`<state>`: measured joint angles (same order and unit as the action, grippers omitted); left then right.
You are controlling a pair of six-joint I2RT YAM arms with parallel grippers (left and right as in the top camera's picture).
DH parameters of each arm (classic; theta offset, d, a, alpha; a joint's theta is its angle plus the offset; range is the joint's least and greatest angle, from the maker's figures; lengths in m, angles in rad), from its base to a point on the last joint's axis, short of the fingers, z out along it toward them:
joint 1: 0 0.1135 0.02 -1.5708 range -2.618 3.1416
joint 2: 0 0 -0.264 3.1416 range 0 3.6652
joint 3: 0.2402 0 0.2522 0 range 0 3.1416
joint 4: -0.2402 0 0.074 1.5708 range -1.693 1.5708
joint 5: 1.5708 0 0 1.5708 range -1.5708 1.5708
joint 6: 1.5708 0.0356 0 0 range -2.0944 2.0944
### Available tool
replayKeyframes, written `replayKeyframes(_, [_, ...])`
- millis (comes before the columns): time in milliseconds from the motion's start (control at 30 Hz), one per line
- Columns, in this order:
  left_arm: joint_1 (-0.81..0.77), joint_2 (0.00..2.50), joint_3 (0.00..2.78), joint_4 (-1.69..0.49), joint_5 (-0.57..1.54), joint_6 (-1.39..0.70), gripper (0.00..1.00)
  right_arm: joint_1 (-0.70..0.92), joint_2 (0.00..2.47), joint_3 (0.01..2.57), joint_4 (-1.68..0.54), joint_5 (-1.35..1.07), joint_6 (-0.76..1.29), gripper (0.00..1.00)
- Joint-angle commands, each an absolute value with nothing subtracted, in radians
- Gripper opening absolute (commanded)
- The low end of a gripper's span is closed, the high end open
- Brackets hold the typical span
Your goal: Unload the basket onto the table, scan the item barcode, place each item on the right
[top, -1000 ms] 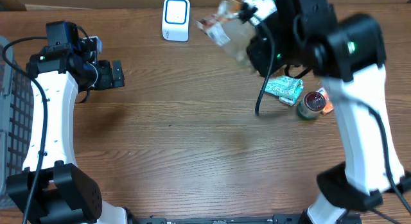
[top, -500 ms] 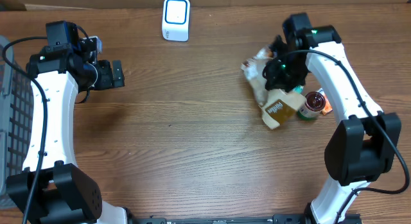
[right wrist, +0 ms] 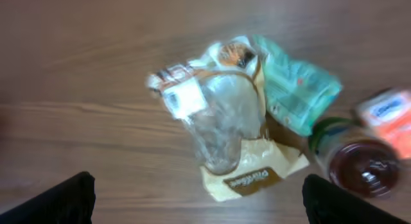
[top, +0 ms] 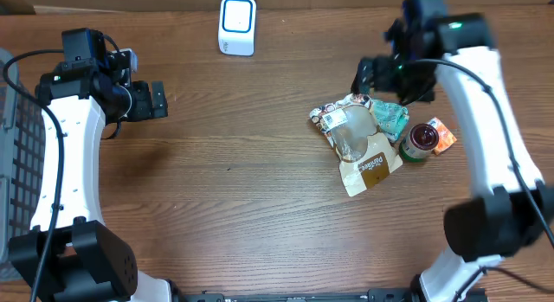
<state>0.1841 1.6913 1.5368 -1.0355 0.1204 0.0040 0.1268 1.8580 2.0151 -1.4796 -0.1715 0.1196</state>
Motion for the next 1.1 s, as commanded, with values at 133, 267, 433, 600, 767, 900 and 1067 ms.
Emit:
replayKeyframes(133, [0.189, 1.680, 1.551, -1.036, 0.124, 0.023, 1.00, 0.130, 1.603, 2.264, -1.578, -0.266, 0.127, 1.00])
replayKeyframes(267, [0.189, 1.680, 1.551, -1.035, 0.123, 0.023, 1.00, 0.130, 1.519, 2.267, -1.588, -0.263, 0.127, 1.00])
replayKeyframes(433, [0.189, 1.680, 1.551, -1.036, 0.124, 0.022, 1.00, 0.128, 1.455, 2.267, -1.695, -0.077, 0.120, 1.00])
replayKeyframes(600, [0.189, 1.680, 1.551, -1.036, 0.123, 0.023, 1.00, 0.127, 1.404, 2.244, -1.694, 0.039, 0.135, 1.00])
replayKeyframes(767, [0.189, 1.680, 1.551, -1.036, 0.124, 0.023, 1.00, 0.122, 1.309, 2.125, -1.592, 0.092, 0.134, 1.00])
replayKeyframes(900, [0.189, 1.680, 1.551, -1.035, 0.124, 0.023, 1.00, 0.118, 1.142, 1.842, -1.327, 0.112, 0.123, 1.00])
replayKeyframes(1067, [0.189, 1.680, 1.551, -1.036, 0.124, 0.022, 1.00, 0.073, 0.887, 1.390, -0.936, 0.111, 0.124, 1.00])
